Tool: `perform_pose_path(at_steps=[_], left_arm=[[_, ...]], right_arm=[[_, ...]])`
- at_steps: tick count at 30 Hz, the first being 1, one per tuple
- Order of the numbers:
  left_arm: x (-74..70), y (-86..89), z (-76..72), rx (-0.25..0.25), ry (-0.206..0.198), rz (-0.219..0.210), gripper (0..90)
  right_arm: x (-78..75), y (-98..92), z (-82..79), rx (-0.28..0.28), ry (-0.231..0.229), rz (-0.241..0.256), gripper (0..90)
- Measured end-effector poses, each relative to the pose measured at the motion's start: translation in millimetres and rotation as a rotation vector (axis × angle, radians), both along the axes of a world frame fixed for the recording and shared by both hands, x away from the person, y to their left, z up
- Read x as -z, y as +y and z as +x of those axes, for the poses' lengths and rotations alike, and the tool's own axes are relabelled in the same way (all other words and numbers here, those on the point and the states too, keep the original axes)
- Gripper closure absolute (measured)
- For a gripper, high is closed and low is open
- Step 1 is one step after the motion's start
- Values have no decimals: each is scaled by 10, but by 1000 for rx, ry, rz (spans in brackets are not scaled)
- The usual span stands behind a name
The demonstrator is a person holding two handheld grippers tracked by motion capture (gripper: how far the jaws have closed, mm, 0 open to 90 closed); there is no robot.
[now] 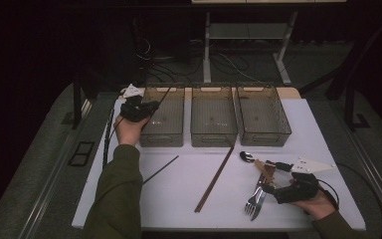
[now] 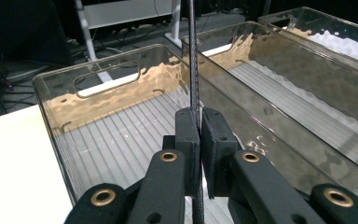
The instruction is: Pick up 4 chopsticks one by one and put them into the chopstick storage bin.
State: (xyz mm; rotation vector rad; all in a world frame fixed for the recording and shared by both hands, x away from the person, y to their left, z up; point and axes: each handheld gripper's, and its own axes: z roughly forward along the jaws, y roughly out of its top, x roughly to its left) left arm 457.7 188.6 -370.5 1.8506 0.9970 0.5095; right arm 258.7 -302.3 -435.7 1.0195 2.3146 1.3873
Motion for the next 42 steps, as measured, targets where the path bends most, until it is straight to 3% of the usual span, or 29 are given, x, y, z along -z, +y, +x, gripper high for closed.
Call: perform_pose_path(at_steps=[10, 20, 29, 42], left_arm=[[96, 6, 25, -3, 46, 37, 855], [162, 50, 24, -20, 74, 36, 849], [137, 73, 13, -32, 64, -2, 745], [17, 104, -123, 18, 46, 10, 568]], right_arm=[[0, -3, -4, 3, 0, 0, 37], [1, -3, -4, 3, 3, 0, 36], [2, -5, -1, 4, 3, 1, 36], [2, -5, 0, 5, -3, -2, 36]])
